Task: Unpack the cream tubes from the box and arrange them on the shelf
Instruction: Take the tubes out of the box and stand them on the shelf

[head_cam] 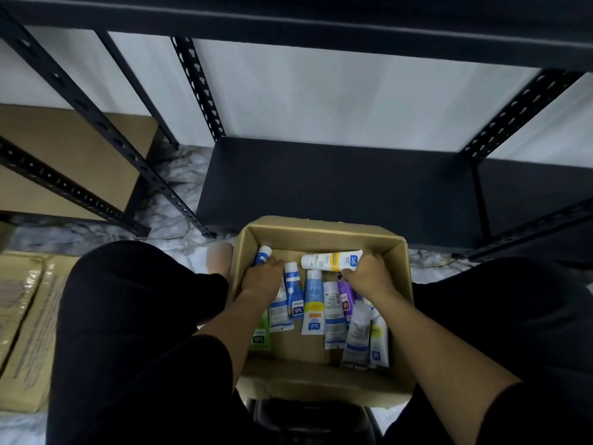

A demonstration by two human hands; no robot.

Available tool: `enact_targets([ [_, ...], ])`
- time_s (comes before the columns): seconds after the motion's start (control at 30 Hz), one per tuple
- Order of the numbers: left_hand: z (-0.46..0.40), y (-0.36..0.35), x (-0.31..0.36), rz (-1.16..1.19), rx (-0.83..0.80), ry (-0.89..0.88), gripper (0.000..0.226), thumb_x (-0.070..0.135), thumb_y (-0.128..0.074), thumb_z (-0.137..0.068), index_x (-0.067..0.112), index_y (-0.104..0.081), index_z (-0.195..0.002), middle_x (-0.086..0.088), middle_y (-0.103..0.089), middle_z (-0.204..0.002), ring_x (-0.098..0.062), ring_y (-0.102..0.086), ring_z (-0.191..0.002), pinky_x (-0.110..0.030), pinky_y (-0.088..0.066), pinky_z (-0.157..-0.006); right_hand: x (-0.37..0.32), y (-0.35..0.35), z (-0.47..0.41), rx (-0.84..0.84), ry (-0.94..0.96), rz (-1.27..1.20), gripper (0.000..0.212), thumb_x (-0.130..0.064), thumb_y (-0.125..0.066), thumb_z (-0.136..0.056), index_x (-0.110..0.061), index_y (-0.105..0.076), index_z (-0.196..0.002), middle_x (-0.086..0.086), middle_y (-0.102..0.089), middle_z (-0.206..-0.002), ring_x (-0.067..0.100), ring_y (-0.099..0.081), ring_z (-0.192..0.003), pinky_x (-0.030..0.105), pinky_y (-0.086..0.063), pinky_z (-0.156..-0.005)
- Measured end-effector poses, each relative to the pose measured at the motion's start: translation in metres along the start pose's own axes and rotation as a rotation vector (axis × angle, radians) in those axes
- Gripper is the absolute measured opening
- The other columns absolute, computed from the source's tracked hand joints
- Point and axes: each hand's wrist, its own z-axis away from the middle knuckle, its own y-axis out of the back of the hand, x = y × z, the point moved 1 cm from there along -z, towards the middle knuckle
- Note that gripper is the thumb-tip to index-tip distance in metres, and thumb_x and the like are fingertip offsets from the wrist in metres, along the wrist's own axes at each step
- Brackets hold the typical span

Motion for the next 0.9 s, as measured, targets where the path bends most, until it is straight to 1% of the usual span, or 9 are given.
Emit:
enact_targets([
  [0.07, -0.002, -0.001, 0.000, -0.058, 0.003, -0.003, 0.040, 0.011, -0.043, -0.100, 0.016, -0.041, -0.140, -0.005, -0.045, -0.140, -0.026, -0.057, -0.117, -0.042, -0.051, -0.085, 0.004, -0.002, -0.007, 0.019, -0.035, -0.051, 0.053, -0.027, -0.078, -0.082, -0.004, -0.056, -0.124, 0.015, -0.060, -0.122, 0.030, -0.064, -0.103, 0.040, -0.056, -0.083],
  [0.17, -0.002, 0.000, 0.002, -0.136, 0.000, -0.015, 0.037, 0.012, -0.041, -0.101, 0.014, -0.042, -0.139, -0.006, -0.051, -0.136, -0.025, -0.059, -0.116, -0.041, -0.051, -0.085, 0.006, -0.002, -0.014, 0.005, -0.052, -0.107, 0.042, -0.023, -0.078, -0.083, -0.002, -0.062, -0.116, 0.014, -0.068, -0.113, 0.028, -0.067, -0.096, 0.032, -0.053, -0.071],
  [0.27, -0.001, 0.002, 0.004, -0.158, 0.004, -0.024, 0.035, 0.013, -0.042, -0.101, 0.015, -0.045, -0.136, -0.005, -0.055, -0.133, -0.024, -0.060, -0.116, -0.040, -0.051, -0.087, 0.009, -0.004, -0.017, -0.010, -0.051, -0.125, 0.043, -0.022, -0.078, -0.083, -0.003, -0.062, -0.118, 0.013, -0.068, -0.113, 0.027, -0.067, -0.095, 0.033, -0.054, -0.071],
  [0.43, -0.004, 0.003, 0.000, -0.122, -0.025, -0.025, 0.037, 0.018, -0.057, -0.095, 0.021, -0.051, -0.131, -0.004, -0.055, -0.132, -0.023, -0.060, -0.116, -0.038, -0.051, -0.090, 0.012, -0.002, -0.022, -0.058, -0.076, -0.250, 0.039, -0.016, -0.077, -0.084, -0.004, -0.061, -0.118, 0.011, -0.069, -0.113, 0.022, -0.066, -0.092, 0.027, -0.049, -0.062],
  [0.57, -0.001, 0.004, 0.001, -0.125, -0.062, -0.031, 0.049, 0.024, -0.071, -0.086, 0.022, -0.053, -0.131, -0.005, -0.053, -0.132, -0.023, -0.060, -0.115, -0.037, -0.051, -0.089, 0.011, -0.002, -0.023, -0.071, -0.073, -0.312, 0.034, -0.011, -0.073, -0.088, -0.001, -0.065, -0.120, 0.014, -0.069, -0.118, 0.027, -0.067, -0.102, 0.031, -0.052, -0.075],
  [0.67, 0.001, 0.002, -0.002, -0.116, -0.020, -0.053, 0.055, 0.025, -0.073, -0.083, 0.023, -0.050, -0.133, -0.004, -0.050, -0.134, -0.022, -0.058, -0.117, -0.037, -0.051, -0.091, 0.010, -0.007, -0.022, -0.082, -0.060, -0.324, 0.036, -0.010, -0.073, -0.087, 0.000, -0.067, -0.121, 0.015, -0.070, -0.118, 0.027, -0.068, -0.101, 0.033, -0.055, -0.078],
  [0.77, 0.005, 0.001, -0.005, -0.057, 0.003, -0.075, 0.066, 0.025, -0.077, -0.079, 0.022, -0.044, -0.136, -0.002, -0.046, -0.138, -0.023, -0.053, -0.123, -0.038, -0.051, -0.096, 0.008, -0.008, -0.021, -0.084, -0.044, -0.290, 0.034, -0.006, -0.071, -0.086, -0.001, -0.068, -0.120, 0.016, -0.070, -0.117, 0.028, -0.069, -0.101, 0.040, -0.058, -0.085],
  [0.8, 0.007, 0.002, -0.005, -0.035, -0.011, -0.080, 0.067, 0.025, -0.078, -0.078, 0.022, -0.044, -0.135, -0.002, -0.048, -0.137, -0.023, -0.053, -0.122, -0.038, -0.051, -0.095, 0.007, -0.007, -0.020, -0.088, -0.040, -0.280, 0.033, -0.005, -0.069, -0.087, -0.001, -0.068, -0.120, 0.016, -0.070, -0.117, 0.028, -0.069, -0.100, 0.040, -0.059, -0.084],
  [0.9, 0.012, 0.007, -0.004, 0.049, -0.062, -0.070, 0.061, 0.025, -0.081, -0.076, 0.019, -0.045, -0.125, -0.004, -0.058, -0.127, -0.025, -0.060, -0.112, -0.037, -0.051, -0.087, 0.000, -0.004, -0.015, -0.087, 0.019, -0.221, 0.029, -0.004, -0.065, -0.089, -0.004, -0.068, -0.118, 0.015, -0.071, -0.114, 0.027, -0.069, -0.098, 0.028, -0.055, -0.067],
])
